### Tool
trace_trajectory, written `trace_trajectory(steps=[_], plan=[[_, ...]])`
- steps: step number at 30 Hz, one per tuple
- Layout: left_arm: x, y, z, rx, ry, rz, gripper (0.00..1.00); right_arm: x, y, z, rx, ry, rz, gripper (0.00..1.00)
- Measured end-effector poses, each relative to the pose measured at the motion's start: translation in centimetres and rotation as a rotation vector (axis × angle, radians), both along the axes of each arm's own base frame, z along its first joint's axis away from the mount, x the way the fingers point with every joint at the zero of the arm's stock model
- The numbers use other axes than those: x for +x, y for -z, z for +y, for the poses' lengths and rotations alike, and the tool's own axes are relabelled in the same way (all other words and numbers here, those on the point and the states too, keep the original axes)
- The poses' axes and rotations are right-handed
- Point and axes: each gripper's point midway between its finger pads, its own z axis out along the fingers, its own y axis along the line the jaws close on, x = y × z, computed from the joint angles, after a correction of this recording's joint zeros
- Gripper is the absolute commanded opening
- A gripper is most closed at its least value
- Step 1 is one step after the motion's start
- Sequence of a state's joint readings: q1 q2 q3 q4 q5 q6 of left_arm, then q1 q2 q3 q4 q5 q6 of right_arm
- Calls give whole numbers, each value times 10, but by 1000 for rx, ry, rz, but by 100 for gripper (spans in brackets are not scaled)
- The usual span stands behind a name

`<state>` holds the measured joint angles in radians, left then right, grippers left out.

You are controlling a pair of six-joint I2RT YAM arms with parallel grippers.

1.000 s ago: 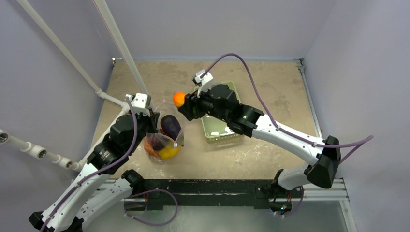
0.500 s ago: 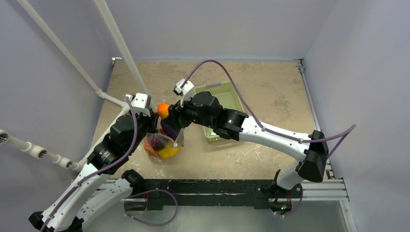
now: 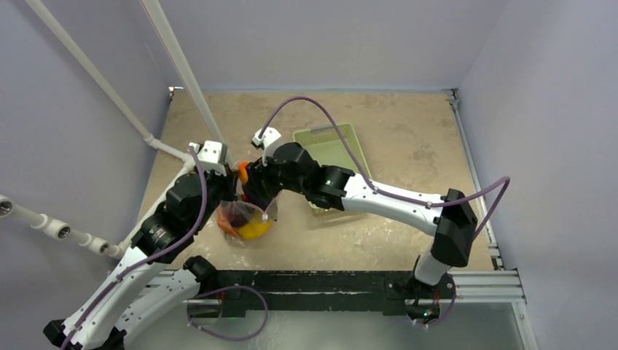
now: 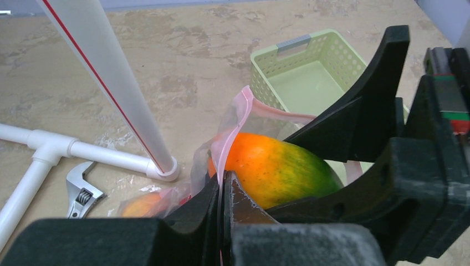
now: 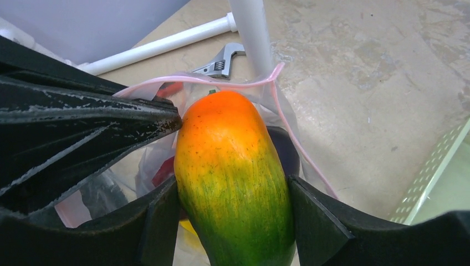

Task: Place the food in the zip-top bag and seal the zipper
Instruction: Place the fake fruit in the zipper food storage bag.

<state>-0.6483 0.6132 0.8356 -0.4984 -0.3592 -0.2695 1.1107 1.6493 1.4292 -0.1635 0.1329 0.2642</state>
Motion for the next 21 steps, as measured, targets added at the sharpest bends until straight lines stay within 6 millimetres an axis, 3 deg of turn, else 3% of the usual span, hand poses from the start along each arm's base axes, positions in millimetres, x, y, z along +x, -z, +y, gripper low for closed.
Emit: trace_trajectory(steps=[3, 7, 10, 17, 21], plan=[[0, 0, 0, 0, 0, 0, 0, 0, 5, 6, -11, 1, 8, 57], [0, 0, 0, 0, 0, -1, 0, -1, 9, 15, -19, -4, 13, 81], [0, 0, 0, 0, 0, -1, 0, -7, 11, 18, -21, -13, 19, 93], [0, 0, 0, 0, 0, 0, 0, -7, 6, 18, -14, 8, 11, 96], [0, 0, 0, 0, 0, 0, 0, -4, -7, 11, 11, 49, 6, 96]])
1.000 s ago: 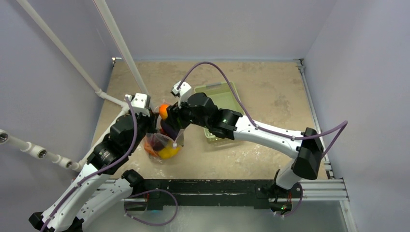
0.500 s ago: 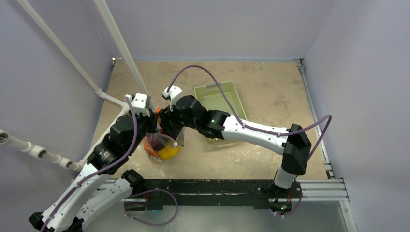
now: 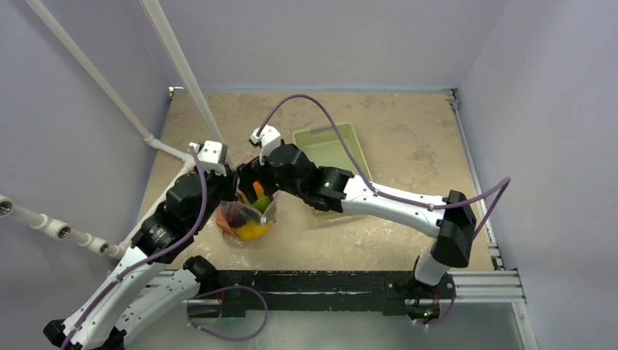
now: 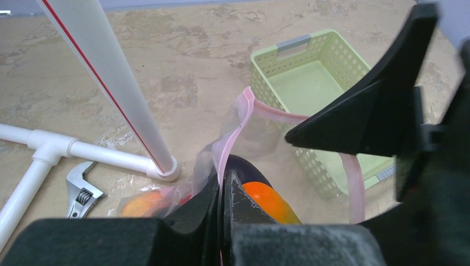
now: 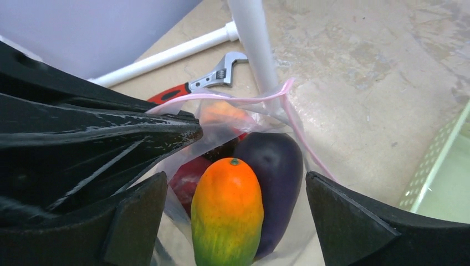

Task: Place the food in the zip-top bag and seal the zipper
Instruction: Place the fake fruit in the zipper food storage bag, then adjust the zipper food storage bag at the center of the board.

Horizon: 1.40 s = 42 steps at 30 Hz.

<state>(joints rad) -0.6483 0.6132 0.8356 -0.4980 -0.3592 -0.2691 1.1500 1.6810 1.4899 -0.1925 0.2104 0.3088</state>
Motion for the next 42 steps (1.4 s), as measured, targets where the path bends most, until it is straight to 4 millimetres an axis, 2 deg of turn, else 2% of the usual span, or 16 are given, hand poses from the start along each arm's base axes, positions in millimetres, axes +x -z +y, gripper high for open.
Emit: trace_trajectory(steps=[8, 10, 12, 15, 25, 27, 31, 35, 38, 42], plan=[[0, 0, 0, 1, 0, 1, 0, -1, -70, -39, 146, 117, -32, 90], [0, 0, 0, 1, 0, 1, 0, 0, -82, -51, 179, 163, -37, 88], [0, 0, 0, 1, 0, 1, 0, 2, -86, -58, 191, 197, -33, 85], [0, 1, 0, 1, 1, 2, 0, 6, -77, -64, 184, 237, -15, 81], [1, 1, -2, 2, 7, 6, 0, 11, -9, -72, 57, 291, 79, 66], [1, 1, -2, 2, 7, 6, 0, 12, -3, -72, 46, 294, 89, 61], [1, 1, -2, 2, 7, 6, 0, 13, 15, -69, 14, 296, 108, 42], [1, 1, -2, 1, 7, 6, 0, 15, 27, -66, -5, 298, 121, 28], [0, 1, -3, 0, 10, 6, 0, 16, 28, -64, -4, 293, 124, 0], [0, 1, -3, -9, 12, 6, 0, 16, 26, -62, 0, 284, 120, 0]])
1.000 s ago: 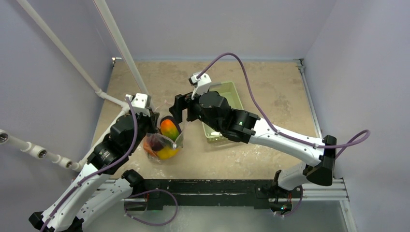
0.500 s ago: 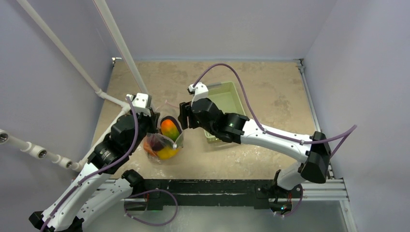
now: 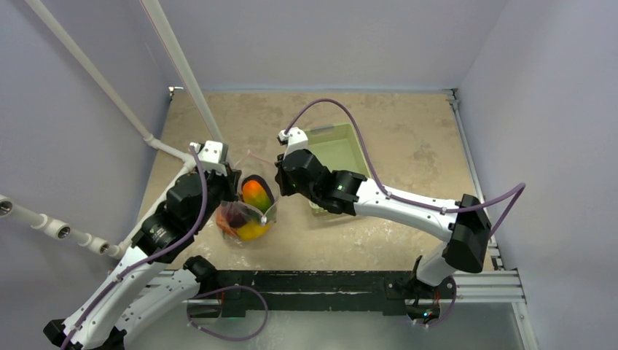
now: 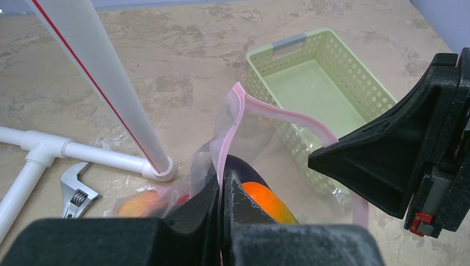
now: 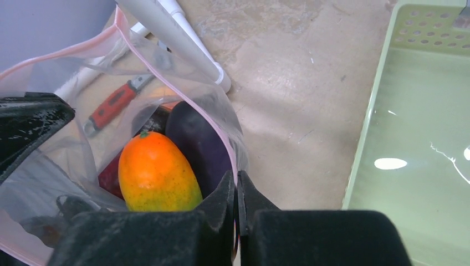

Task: Place the food in the zip-top bag and seal the zipper
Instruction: Adjust the zipper food storage bag at the center of the board.

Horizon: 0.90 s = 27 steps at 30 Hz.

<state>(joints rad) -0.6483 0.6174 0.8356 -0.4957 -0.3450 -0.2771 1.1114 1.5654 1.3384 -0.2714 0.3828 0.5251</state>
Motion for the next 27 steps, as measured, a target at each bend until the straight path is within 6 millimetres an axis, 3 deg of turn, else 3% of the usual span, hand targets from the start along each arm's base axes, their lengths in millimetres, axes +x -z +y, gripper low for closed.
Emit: trace_trajectory(steps=[4, 8, 16, 18, 22, 27], plan=[[-2, -2, 0, -4, 4, 2, 0, 1, -6, 1, 3, -4, -11, 0], [-9, -20, 4, -13, 6, 10, 0, 3, -22, 2, 16, -4, -35, 0], [-22, -75, 14, -39, 3, -19, 0, 5, -96, -16, 111, 17, -159, 0], [-23, -81, 15, -47, 3, -26, 0, 2, -111, -22, 142, 12, -180, 0], [-19, -58, 7, -47, 6, 30, 0, -1, -118, -19, 168, -12, -192, 0], [-12, 24, -19, -13, 53, 218, 0, 1, -66, -3, 73, -45, -130, 0]])
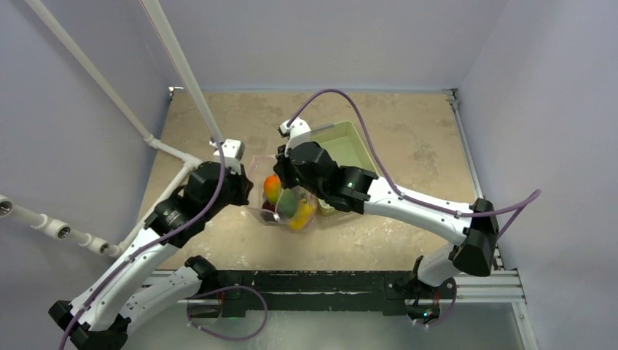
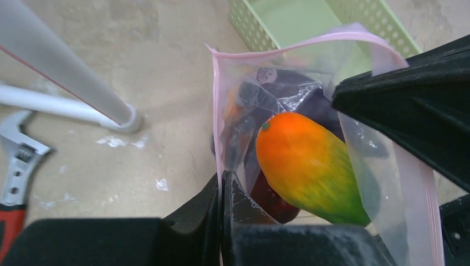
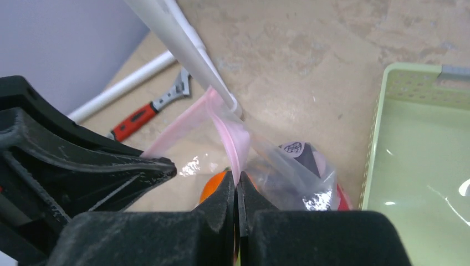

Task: Place the food in the zip-top bag and seal the zipper
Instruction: Adjust the zipper food storage bag at the center of the board.

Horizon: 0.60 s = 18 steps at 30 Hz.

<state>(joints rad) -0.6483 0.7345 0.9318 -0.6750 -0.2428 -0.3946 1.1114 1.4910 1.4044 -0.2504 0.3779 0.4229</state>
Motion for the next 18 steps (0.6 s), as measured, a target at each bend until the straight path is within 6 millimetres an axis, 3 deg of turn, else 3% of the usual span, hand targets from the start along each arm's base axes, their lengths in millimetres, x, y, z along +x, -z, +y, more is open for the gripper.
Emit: trace_trajectory(steps=[2, 4, 12, 18], plan=[[-1, 21, -8, 4, 23, 60, 0, 0, 19, 2, -41, -7, 21, 0], [-3, 23, -14, -19, 43, 76, 0, -1, 25, 2, -61, -11, 29, 0], [-12, -28, -31, -200, 116, -25, 0, 2, -7, 0, -40, -34, -63, 0], [-20, -36, -35, -283, 126, -29, 0, 2, -18, 1, -54, -73, -119, 0]])
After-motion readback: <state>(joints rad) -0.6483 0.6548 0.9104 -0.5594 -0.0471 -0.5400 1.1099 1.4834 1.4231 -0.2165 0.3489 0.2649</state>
